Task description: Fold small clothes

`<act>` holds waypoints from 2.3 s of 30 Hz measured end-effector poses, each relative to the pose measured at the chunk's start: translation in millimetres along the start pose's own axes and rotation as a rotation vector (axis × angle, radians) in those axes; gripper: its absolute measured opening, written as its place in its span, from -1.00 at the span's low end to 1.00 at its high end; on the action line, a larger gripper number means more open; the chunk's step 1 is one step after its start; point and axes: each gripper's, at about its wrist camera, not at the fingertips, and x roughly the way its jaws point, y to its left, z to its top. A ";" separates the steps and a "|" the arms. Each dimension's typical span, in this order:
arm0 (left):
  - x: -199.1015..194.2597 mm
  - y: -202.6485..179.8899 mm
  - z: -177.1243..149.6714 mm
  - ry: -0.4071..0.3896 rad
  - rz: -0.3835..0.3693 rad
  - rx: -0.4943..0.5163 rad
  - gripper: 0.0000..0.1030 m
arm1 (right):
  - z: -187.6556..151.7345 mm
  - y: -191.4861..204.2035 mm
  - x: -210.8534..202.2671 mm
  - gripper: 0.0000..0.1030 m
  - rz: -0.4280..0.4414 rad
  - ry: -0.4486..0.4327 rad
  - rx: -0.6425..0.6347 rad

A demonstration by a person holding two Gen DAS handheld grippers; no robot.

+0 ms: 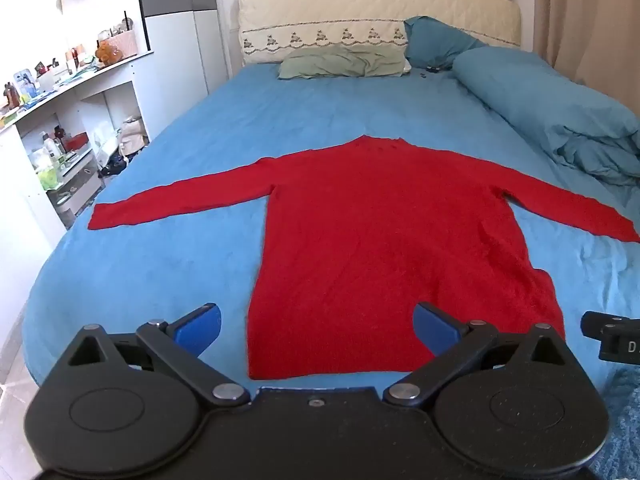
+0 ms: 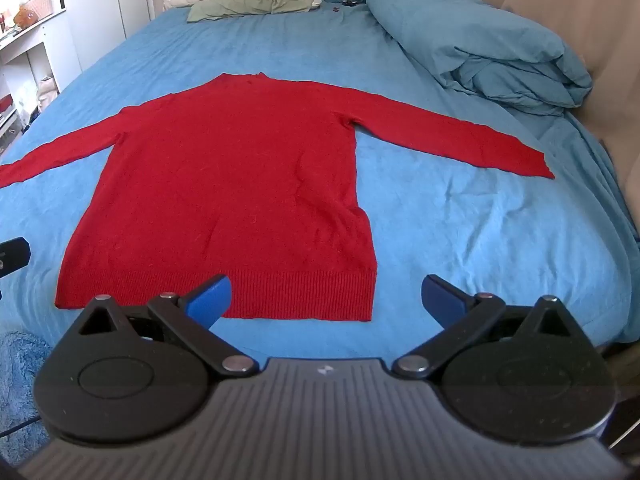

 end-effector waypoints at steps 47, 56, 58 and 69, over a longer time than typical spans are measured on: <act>-0.9 -8.7 1.2 0.008 0.000 0.028 1.00 | -0.7 0.5 2.0 1.00 0.021 0.016 0.003; -2.0 -8.0 1.1 0.008 0.003 0.029 1.00 | -0.7 2.2 1.6 1.00 0.023 0.016 0.001; -2.7 -7.9 1.3 0.008 0.004 0.030 1.00 | -0.6 2.5 1.4 1.00 0.023 0.016 0.001; -3.2 -7.3 1.2 0.006 0.007 0.030 1.00 | -0.2 4.8 -0.5 1.00 0.027 0.010 0.003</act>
